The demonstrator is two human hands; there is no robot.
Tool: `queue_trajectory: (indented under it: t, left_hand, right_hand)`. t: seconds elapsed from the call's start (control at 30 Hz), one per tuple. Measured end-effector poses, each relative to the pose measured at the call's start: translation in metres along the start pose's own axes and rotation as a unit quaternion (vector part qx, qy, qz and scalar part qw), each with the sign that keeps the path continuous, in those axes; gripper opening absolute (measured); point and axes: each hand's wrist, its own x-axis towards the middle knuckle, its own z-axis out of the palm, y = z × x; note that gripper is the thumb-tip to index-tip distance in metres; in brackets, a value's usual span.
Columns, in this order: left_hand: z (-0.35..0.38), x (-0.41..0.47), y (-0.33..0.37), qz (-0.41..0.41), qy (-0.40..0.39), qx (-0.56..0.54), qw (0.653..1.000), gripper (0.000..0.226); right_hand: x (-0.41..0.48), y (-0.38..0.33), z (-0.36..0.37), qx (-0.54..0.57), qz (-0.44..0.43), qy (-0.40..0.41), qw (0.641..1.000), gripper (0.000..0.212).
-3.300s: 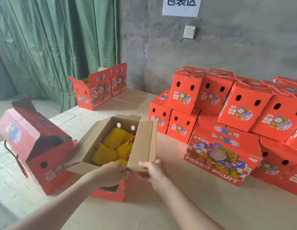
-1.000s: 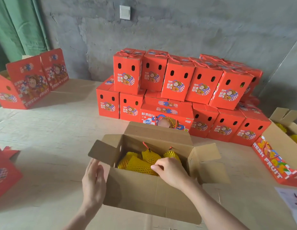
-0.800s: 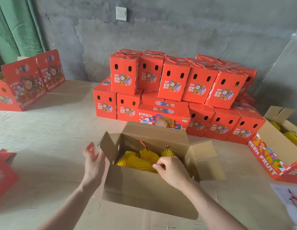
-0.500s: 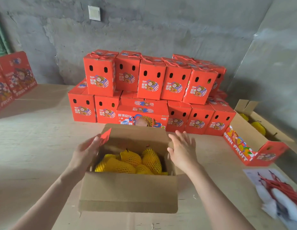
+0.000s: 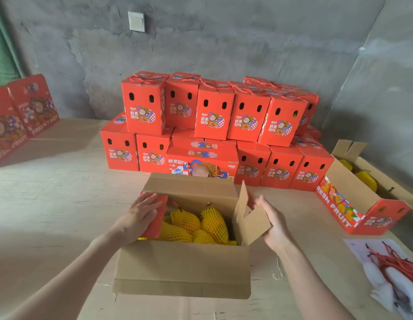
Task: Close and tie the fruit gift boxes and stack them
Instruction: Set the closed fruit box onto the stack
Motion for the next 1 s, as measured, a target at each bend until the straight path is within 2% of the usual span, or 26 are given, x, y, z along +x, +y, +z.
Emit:
queue_trajectory:
  t: [0.07,0.1,0.13,0.17,0.2,0.23,0.27,0.3,0.33,0.4,0.43,0.5,0.63,0.7,0.77,0.83,1.0]
  left_hand:
    - [0.003,-0.004,0.001,-0.006,0.004,0.016,1.0,0.041]
    - [0.005,-0.007,0.002,-0.01,0.007,0.025,1.0,0.042]
    - [0.006,-0.009,0.003,-0.015,0.007,0.036,0.999,0.043]
    - [0.009,-0.011,0.004,-0.02,0.005,0.048,0.999,0.044]
    - [0.01,-0.012,0.004,-0.026,0.003,0.063,0.998,0.045]
    - [0.01,-0.011,0.004,-0.029,-0.005,0.081,0.996,0.046]
    - [0.009,-0.011,0.005,-0.028,-0.014,0.095,0.995,0.048]
    - [0.008,-0.011,0.005,-0.023,-0.017,0.092,0.995,0.049]
    - [0.007,-0.012,0.004,-0.014,-0.007,0.065,0.998,0.049]
    - [0.003,-0.016,0.003,0.007,0.036,-0.037,0.999,0.045]
    - [0.001,-0.02,0.002,0.014,0.057,-0.079,0.995,0.042]
    - [-0.003,-0.023,-0.002,0.024,0.069,-0.098,0.992,0.037]
    - [-0.012,-0.019,-0.011,0.045,0.004,-0.077,0.996,0.031]
    - [-0.016,-0.018,-0.016,0.053,-0.001,-0.071,0.996,0.03]
    - [-0.016,-0.018,-0.017,0.055,0.008,-0.081,0.995,0.03]
    - [-0.014,-0.019,-0.016,0.047,0.02,-0.097,0.994,0.031]
    - [-0.013,-0.019,-0.017,0.037,0.023,-0.106,0.993,0.032]
  right_hand:
    - [-0.001,0.009,0.018,-0.107,-0.035,-0.07,0.991,0.082]
    - [0.001,0.012,0.024,-0.198,-0.052,-0.102,0.974,0.087]
    - [0.004,0.015,0.033,-0.279,-0.05,-0.123,0.951,0.078]
    - [0.009,0.019,0.038,-0.383,-0.061,-0.137,0.911,0.064]
    - [0.017,0.026,0.038,-0.501,-0.075,-0.138,0.851,0.054]
    - [0.022,0.03,0.04,-0.577,-0.087,-0.13,0.802,0.058]
    - [0.023,0.032,0.042,-0.603,-0.094,-0.12,0.783,0.066]
    - [0.021,0.033,0.042,-0.58,-0.089,-0.103,0.803,0.068]
    - [0.018,0.032,0.04,-0.524,-0.09,-0.085,0.843,0.064]
    - [0.013,0.031,0.027,-0.42,-0.114,-0.058,0.899,0.034]
    - [0.008,0.031,0.018,-0.412,-0.122,-0.069,0.9,0.02]
    - [0.002,0.03,0.0,-0.434,-0.123,-0.121,0.884,0.025]
    - [0.0,0.013,-0.018,-0.496,-0.065,-0.229,0.835,0.062]
    - [0.003,0.004,-0.023,-0.539,-0.033,-0.283,0.793,0.078]
    - [0.007,-0.005,-0.025,-0.582,-0.021,-0.339,0.739,0.085]
    - [0.009,-0.011,-0.025,-0.603,-0.013,-0.368,0.707,0.089]
    - [0.018,-0.015,-0.029,-0.575,-0.004,-0.38,0.724,0.085]
